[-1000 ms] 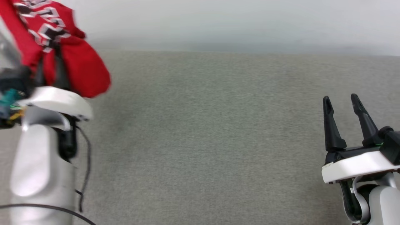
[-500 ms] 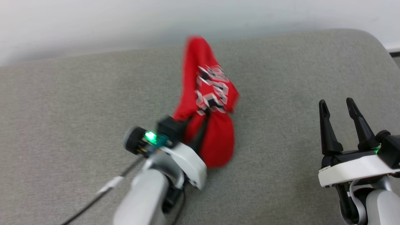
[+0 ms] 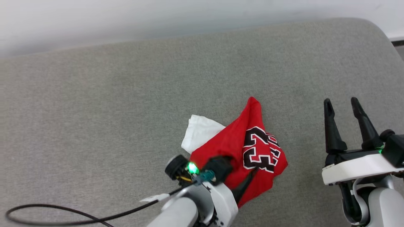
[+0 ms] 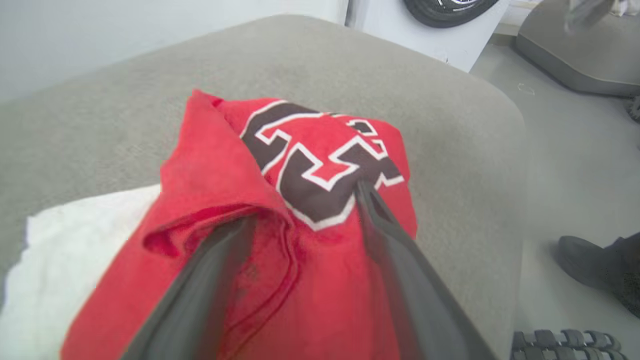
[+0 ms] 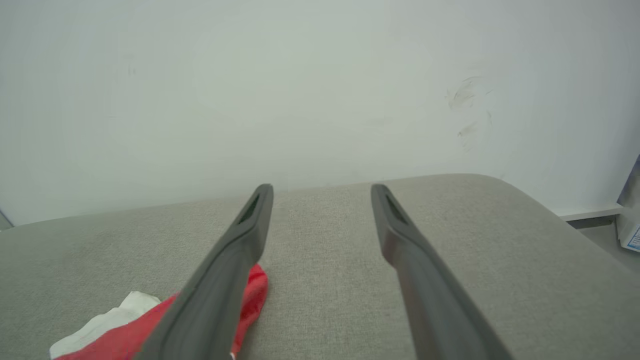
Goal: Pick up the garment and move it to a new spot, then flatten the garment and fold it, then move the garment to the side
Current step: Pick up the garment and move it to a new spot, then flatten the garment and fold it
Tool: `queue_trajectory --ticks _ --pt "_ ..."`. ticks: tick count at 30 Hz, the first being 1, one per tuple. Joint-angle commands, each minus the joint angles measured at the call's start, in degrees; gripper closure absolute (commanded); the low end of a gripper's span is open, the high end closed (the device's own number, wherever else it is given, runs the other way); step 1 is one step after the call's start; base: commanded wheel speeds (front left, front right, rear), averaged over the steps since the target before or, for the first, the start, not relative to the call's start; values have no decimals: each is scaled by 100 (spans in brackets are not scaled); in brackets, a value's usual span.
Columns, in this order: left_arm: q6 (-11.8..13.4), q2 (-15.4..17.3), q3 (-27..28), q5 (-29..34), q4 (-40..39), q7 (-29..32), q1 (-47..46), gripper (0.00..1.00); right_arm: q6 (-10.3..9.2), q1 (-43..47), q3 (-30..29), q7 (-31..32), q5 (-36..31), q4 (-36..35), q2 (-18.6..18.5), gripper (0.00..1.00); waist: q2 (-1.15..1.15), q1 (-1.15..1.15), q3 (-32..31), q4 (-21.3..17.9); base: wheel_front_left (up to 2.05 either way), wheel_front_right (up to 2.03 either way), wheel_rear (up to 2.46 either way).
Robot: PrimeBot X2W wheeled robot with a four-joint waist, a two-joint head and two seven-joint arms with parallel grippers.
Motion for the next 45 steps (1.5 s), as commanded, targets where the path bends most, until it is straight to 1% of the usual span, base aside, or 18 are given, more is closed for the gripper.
queue_trajectory --ticks 1,3,5,10,13,17,22,26,31,40,43,45 --pt "32 8 96 -40 -65 -184 -130 0 -1 -11 -58 3 -50 15 9 0 0 0 -157 100 0 0 0" --pt "117 27 204 -25 -134 -416 -167 0 -1 30 -63 32 -99 23 10 0 0 0 -293 156 0 0 0" --pt "259 46 348 -50 -207 -628 -174 0 -1 92 -62 70 -132 17 9 0 0 0 -435 211 0 0 0" --pt "758 181 902 -215 -409 -905 -6 0 -1 248 -64 166 -182 -38 9 0 0 0 -757 332 0 0 0" --pt "1088 331 1296 -315 -579 -1024 163 0 -1 364 -62 240 -209 -96 10 0 0 0 -880 407 0 0 0" --pt "1481 619 1803 -414 -830 -1115 547 0 -1 563 -7 361 -230 -179 -7 0 0 0 -993 487 0 0 0" --pt "1794 956 2335 -493 -1140 -1154 1156 0 -1 807 43 487 -259 -268 -9 0 0 0 -1123 557 0 0 0" --pt "1907 1121 2583 -518 -1395 -1167 1628 0 -1 975 82 568 -246 -325 -10 0 0 0 -1225 583 0 0 0" --pt "1958 1167 2649 -473 -1666 -1172 1945 0 -1 1089 47 644 -215 -423 -9 0 0 0 -1267 611 0 0 0" --pt "1918 1133 2606 -435 -1800 -1170 1939 0 -1 1112 -6 779 -144 -436 -5 0 0 0 -1248 630 0 0 0" --pt "1904 1129 2598 -413 -1828 -1169 1894 0 -1 1105 104 1108 23 -354 -94 0 0 0 -1224 659 0 0 0" --pt "1877 1123 2598 -395 -1847 -1170 1857 0 -2 1072 240 1573 193 -274 -261 0 0 0 -1198 696 0 0 0"
